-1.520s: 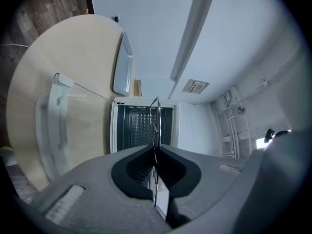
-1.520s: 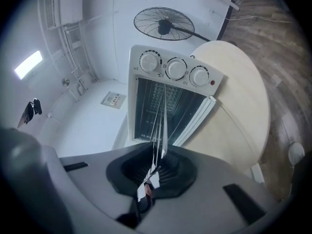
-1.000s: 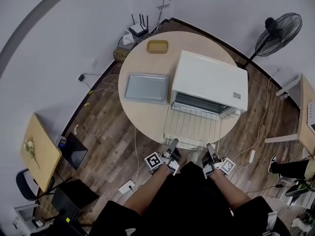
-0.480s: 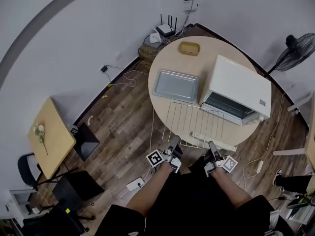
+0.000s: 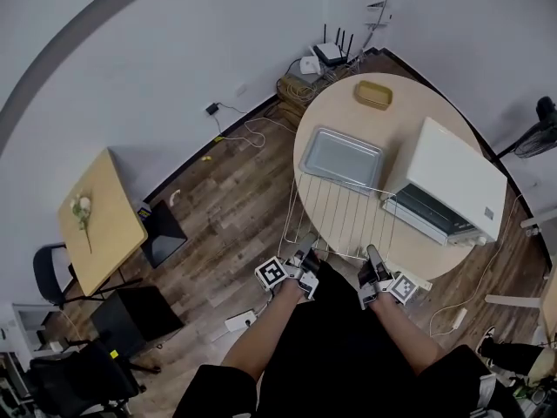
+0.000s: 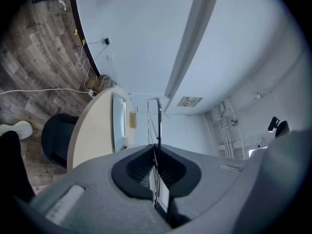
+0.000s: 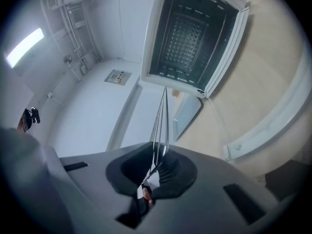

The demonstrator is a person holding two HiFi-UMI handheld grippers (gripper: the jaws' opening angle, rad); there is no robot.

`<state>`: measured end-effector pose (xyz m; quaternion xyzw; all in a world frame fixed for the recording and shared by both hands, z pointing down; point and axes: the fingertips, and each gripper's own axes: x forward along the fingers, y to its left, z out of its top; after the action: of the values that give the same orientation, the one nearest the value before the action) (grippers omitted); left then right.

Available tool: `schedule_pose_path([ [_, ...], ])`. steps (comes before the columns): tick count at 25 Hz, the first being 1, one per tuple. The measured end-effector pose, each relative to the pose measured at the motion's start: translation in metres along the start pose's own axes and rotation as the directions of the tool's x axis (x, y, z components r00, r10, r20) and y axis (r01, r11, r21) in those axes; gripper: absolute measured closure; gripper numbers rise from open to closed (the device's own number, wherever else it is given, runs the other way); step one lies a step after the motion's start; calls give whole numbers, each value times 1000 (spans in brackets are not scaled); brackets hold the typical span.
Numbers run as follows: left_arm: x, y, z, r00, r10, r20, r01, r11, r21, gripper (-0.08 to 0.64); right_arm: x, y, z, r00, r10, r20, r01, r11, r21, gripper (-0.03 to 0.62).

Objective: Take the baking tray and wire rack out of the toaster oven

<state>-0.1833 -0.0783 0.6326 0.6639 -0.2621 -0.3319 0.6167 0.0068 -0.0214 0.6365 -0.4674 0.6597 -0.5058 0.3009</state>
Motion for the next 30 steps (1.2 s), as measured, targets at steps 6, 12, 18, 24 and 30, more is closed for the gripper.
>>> schedule_pose_path([
  [6, 39, 13, 43, 999, 45, 7, -45, 999, 15, 540, 61, -5, 14, 1000, -2, -20, 1, 1000, -16, 583],
  [12, 91, 41, 77, 991, 120, -58, -117, 991, 58, 540, 112, -21, 39, 1000, 3, 6, -3, 1000, 6, 582],
  [18, 145, 62, 108, 974, 185, -133, -175, 981, 83, 540, 163, -34, 61, 999, -7, 35, 6, 1000, 27, 581],
  [24, 183, 87, 121, 954, 262, -144, -246, 962, 115, 540, 184, -69, 82, 987, -140, 81, 133, 988, 84, 581],
  [30, 215, 112, 125, 933, 315, -176, -293, 946, 141, 540, 200, -92, 96, 977, -202, 72, 202, 979, 13, 570],
])
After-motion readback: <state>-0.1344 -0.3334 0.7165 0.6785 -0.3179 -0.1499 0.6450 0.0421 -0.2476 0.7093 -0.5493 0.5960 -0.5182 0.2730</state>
